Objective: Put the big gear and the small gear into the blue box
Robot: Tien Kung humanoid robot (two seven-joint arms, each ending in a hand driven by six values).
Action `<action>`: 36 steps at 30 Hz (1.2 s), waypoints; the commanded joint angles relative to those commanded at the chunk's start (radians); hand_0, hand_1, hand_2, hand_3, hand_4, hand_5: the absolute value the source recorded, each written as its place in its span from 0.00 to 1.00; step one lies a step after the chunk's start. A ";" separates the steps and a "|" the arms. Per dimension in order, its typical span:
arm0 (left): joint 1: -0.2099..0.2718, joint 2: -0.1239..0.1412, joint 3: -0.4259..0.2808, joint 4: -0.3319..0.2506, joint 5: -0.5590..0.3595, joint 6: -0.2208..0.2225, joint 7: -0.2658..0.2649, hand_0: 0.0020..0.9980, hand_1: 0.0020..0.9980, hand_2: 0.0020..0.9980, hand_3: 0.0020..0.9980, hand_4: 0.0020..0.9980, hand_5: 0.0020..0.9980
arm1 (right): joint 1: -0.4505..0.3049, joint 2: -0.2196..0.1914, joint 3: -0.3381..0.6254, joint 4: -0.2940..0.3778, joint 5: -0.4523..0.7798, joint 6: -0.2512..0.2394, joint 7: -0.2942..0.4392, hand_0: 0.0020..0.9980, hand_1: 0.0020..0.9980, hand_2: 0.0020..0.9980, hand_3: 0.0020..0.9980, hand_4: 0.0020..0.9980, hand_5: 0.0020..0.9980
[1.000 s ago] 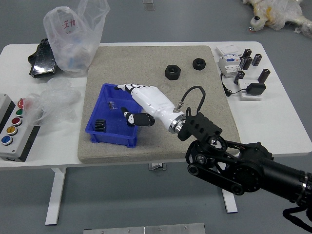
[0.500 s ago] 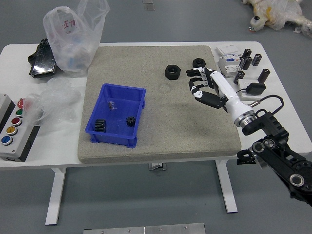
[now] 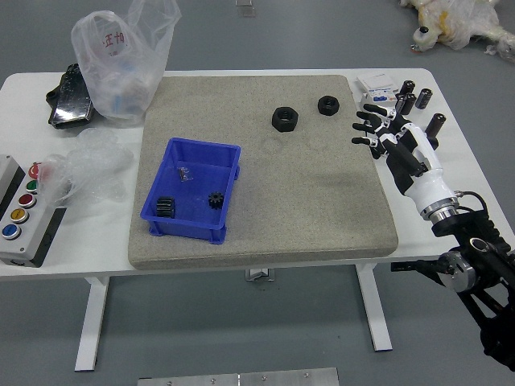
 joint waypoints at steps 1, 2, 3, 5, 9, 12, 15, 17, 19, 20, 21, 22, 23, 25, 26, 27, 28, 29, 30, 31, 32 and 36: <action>0.001 0.002 -0.001 0.000 0.001 0.000 0.000 0.67 0.53 0.53 0.65 0.73 0.39 | 0.000 0.002 -0.002 -0.001 0.022 0.002 0.002 0.57 0.67 0.71 0.69 0.67 0.38; 0.001 0.003 -0.001 0.000 0.002 0.000 0.000 0.67 0.53 0.53 0.65 0.73 0.39 | -0.001 0.003 -0.004 -0.002 0.040 0.003 0.003 0.57 0.67 0.71 0.69 0.67 0.38; 0.002 0.004 -0.002 0.001 0.004 0.000 -0.001 0.67 0.53 0.53 0.65 0.73 0.39 | -0.001 0.005 -0.006 -0.004 0.057 0.004 0.004 0.57 0.67 0.71 0.69 0.67 0.38; 0.004 0.006 -0.004 0.001 0.007 -0.001 -0.001 0.67 0.53 0.53 0.65 0.73 0.39 | -0.001 0.007 -0.009 -0.009 0.077 0.005 0.005 0.57 0.67 0.71 0.69 0.67 0.38; 0.009 0.007 -0.008 0.002 0.013 -0.002 0.000 0.67 0.52 0.52 0.65 0.73 0.39 | 0.001 0.011 -0.015 -0.014 0.094 0.006 0.006 0.58 0.67 0.71 0.69 0.68 0.40; 0.012 0.007 -0.008 0.002 0.014 -0.002 -0.001 0.67 0.52 0.52 0.65 0.73 0.39 | 0.001 0.013 -0.018 -0.013 0.099 0.006 0.006 0.58 0.67 0.71 0.69 0.68 0.40; 0.015 0.007 -0.002 0.003 0.007 -0.001 -0.003 0.67 0.50 0.52 0.65 0.73 0.39 | -0.002 0.013 -0.018 -0.010 0.101 0.007 0.007 0.59 0.67 0.71 0.69 0.68 0.40; 0.019 0.006 0.010 0.003 -0.010 0.002 -0.007 0.67 0.50 0.52 0.65 0.73 0.39 | -0.007 0.012 -0.014 -0.008 0.101 0.007 0.007 0.59 0.67 0.71 0.69 0.68 0.40; 0.021 0.005 0.024 0.003 -0.030 0.005 -0.009 0.67 0.42 0.45 0.65 0.73 0.39 | -0.014 0.013 -0.004 -0.007 0.103 0.008 0.008 0.59 0.66 0.70 0.69 0.68 0.40; 0.021 0.005 0.027 0.003 -0.036 0.005 -0.010 0.67 0.42 0.45 0.65 0.73 0.39 | -0.016 0.013 0.001 -0.007 0.104 0.008 0.008 0.59 0.66 0.70 0.69 0.68 0.40; 0.020 0.004 0.033 0.003 -0.043 0.005 -0.010 0.67 0.42 0.45 0.65 0.73 0.39 | -0.020 0.013 0.006 -0.007 0.106 0.008 0.009 0.59 0.66 0.70 0.69 0.68 0.40; 0.019 0.004 0.036 0.003 -0.047 0.004 -0.011 0.67 0.42 0.45 0.65 0.73 0.39 | -0.022 0.012 0.010 -0.007 0.106 0.008 0.009 0.59 0.66 0.70 0.69 0.68 0.40; 0.018 0.004 0.039 0.002 -0.051 0.004 -0.012 0.67 0.42 0.45 0.65 0.73 0.39 | -0.023 0.011 0.014 -0.007 0.107 0.007 0.009 0.59 0.66 0.70 0.69 0.68 0.40; 0.014 0.004 0.048 0.002 -0.061 0.005 -0.014 0.66 0.42 0.43 0.65 0.73 0.39 | -0.026 0.008 0.024 -0.007 0.107 0.006 0.008 0.58 0.66 0.70 0.68 0.68 0.40; 0.012 0.004 0.051 0.002 -0.066 0.005 -0.015 0.66 0.42 0.43 0.65 0.73 0.39 | -0.026 0.007 0.028 -0.006 0.107 0.006 0.008 0.58 0.66 0.70 0.68 0.68 0.40; 0.011 0.005 0.055 0.002 -0.070 0.006 -0.016 0.66 0.42 0.43 0.65 0.73 0.39 | -0.027 0.006 0.032 -0.006 0.107 0.006 0.008 0.58 0.66 0.70 0.68 0.68 0.40; 0.009 0.006 0.057 0.002 -0.072 0.006 -0.017 0.66 0.42 0.43 0.65 0.73 0.39 | -0.027 0.006 0.037 -0.006 0.106 0.006 0.008 0.58 0.66 0.70 0.68 0.68 0.40; 0.007 0.007 0.059 0.002 -0.075 0.006 -0.017 0.66 0.42 0.43 0.65 0.73 0.39 | -0.027 0.006 0.040 -0.006 0.106 0.005 0.008 0.58 0.66 0.70 0.68 0.68 0.40; 0.005 0.008 0.062 0.002 -0.079 0.006 -0.018 0.66 0.42 0.43 0.65 0.73 0.39 | -0.028 0.006 0.044 -0.007 0.105 0.005 0.008 0.58 0.66 0.70 0.68 0.68 0.40; 0.003 0.009 0.064 0.002 -0.080 0.006 -0.018 0.67 0.39 0.40 0.65 0.73 0.39 | -0.028 0.006 0.046 -0.007 0.105 0.005 0.008 0.58 0.66 0.70 0.68 0.68 0.40; 0.002 0.009 0.065 0.002 -0.082 0.005 -0.019 0.67 0.39 0.40 0.65 0.73 0.39 | -0.028 0.007 0.047 -0.008 0.105 0.005 0.008 0.58 0.66 0.70 0.68 0.68 0.40; -0.003 0.011 0.067 0.002 -0.083 0.003 -0.018 0.67 0.39 0.40 0.65 0.73 0.39 | -0.030 0.009 0.051 -0.009 0.104 0.005 0.008 0.58 0.66 0.70 0.68 0.68 0.40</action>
